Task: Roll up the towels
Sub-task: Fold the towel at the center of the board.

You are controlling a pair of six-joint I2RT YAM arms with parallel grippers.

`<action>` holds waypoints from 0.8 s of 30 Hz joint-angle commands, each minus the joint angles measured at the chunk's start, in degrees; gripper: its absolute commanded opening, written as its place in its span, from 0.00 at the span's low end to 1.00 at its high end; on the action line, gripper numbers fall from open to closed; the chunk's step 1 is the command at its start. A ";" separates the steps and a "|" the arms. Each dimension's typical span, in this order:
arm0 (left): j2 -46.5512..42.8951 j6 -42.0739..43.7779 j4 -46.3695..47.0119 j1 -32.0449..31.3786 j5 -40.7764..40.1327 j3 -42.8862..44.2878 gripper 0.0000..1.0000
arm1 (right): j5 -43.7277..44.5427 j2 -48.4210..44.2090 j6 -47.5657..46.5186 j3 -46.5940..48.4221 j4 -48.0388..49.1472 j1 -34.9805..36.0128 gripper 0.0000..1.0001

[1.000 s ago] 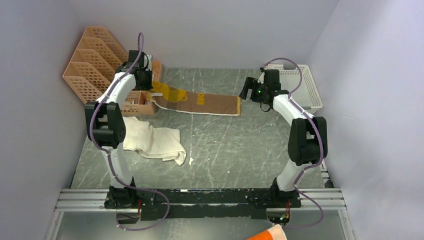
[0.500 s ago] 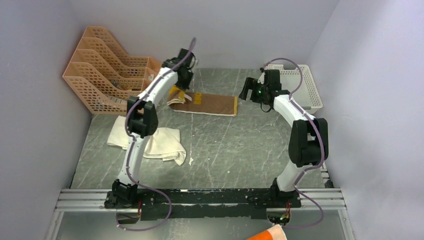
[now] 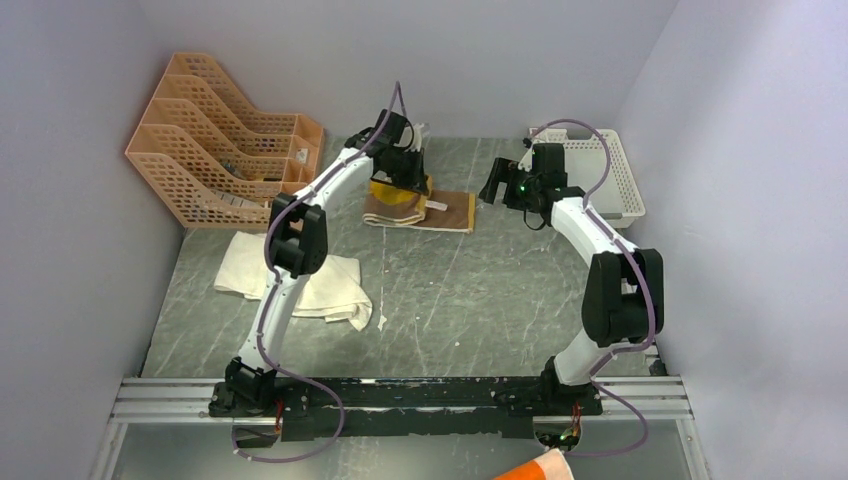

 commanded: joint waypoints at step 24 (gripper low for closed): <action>6.62 -20.32 25.37 -5.17 15.34 -2.59 0.58 | -0.86 -3.67 1.84 -3.42 3.27 -2.55 0.93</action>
